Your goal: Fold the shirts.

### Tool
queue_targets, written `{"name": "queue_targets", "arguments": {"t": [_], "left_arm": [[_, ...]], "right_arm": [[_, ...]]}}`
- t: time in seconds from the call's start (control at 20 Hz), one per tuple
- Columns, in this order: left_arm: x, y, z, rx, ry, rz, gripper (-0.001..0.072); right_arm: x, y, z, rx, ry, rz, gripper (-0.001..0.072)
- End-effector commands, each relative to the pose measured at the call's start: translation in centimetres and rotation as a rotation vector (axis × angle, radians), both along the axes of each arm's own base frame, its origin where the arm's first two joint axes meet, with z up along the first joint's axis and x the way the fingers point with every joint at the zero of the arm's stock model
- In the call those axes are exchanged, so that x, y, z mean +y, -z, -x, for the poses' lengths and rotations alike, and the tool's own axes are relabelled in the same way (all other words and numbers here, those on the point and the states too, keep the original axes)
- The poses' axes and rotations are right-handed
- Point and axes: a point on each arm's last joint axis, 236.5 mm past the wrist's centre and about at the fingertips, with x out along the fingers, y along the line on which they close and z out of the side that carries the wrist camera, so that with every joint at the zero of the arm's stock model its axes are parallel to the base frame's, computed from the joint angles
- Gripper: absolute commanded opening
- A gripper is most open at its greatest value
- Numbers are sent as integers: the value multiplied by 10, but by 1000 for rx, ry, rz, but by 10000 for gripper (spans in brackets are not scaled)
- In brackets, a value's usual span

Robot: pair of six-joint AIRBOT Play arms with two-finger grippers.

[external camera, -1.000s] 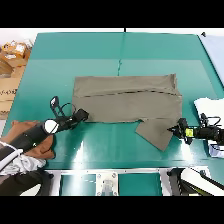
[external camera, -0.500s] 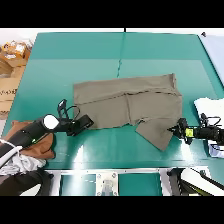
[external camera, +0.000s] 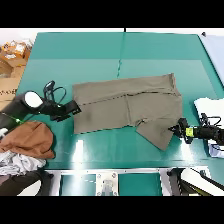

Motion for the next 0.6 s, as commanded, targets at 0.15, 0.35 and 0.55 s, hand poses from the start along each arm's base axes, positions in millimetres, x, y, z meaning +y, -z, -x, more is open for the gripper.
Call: {"name": "queue_targets", "arguments": {"t": [0.15,0.35,0.55], "left_arm": [[-30,16,93,277,241,19,22],[-50,22,137,295,257,0,22],[-26,9,140,139,-54,45,23]], "right_arm": [[-1,0,0,0,0,3,19],[-1,0,0,0,0,4,19],[-6,2,-3,-9,13,26,19]]}}
